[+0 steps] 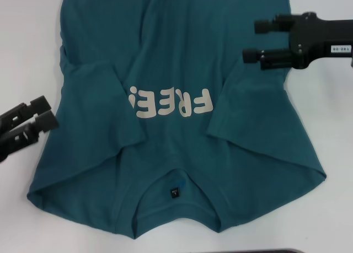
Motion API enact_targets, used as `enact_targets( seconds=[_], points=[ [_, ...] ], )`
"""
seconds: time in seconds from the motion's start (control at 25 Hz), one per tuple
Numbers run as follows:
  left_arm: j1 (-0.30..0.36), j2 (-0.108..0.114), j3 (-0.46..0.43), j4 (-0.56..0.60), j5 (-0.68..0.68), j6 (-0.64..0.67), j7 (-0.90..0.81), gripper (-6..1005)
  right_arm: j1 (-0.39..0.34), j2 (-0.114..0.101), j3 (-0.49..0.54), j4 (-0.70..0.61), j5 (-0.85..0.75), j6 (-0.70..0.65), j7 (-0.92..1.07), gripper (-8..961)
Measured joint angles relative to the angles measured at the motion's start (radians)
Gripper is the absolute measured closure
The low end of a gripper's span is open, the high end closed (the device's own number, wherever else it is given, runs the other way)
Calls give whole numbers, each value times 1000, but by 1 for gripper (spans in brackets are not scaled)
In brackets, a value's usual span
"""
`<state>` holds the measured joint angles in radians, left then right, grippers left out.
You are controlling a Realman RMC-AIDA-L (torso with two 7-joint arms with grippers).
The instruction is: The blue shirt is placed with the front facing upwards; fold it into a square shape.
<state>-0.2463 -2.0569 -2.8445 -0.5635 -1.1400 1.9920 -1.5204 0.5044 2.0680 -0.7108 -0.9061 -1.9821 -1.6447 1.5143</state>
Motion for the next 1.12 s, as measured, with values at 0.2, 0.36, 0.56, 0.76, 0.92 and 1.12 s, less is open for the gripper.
enact_targets(
  seconds=[0.2,0.36,0.56,0.76,0.92,1.12],
  points=[
    [20,-2,29,-3,-4,19,168,100,-90,20,-8,-11,126,-78,-167,101],
    [24,-8,37,7,0,19,177,100,-118,20,3,9,133,-96,-129,101],
    [24,-15,39,14,1,15,-11,100,-122,21,40,87,152,-97,-91,101],
    [28,-17,26,17,-17,29,-332,100,-99,6,60,73,163,-88,107,101],
    [38,-16,25,18,-4,27,-472,100,-70,-12,55,60,151,-94,203,101],
    [79,15,22,4,66,0,-535,100,-44,-16,51,59,112,-93,254,101]
  ],
)
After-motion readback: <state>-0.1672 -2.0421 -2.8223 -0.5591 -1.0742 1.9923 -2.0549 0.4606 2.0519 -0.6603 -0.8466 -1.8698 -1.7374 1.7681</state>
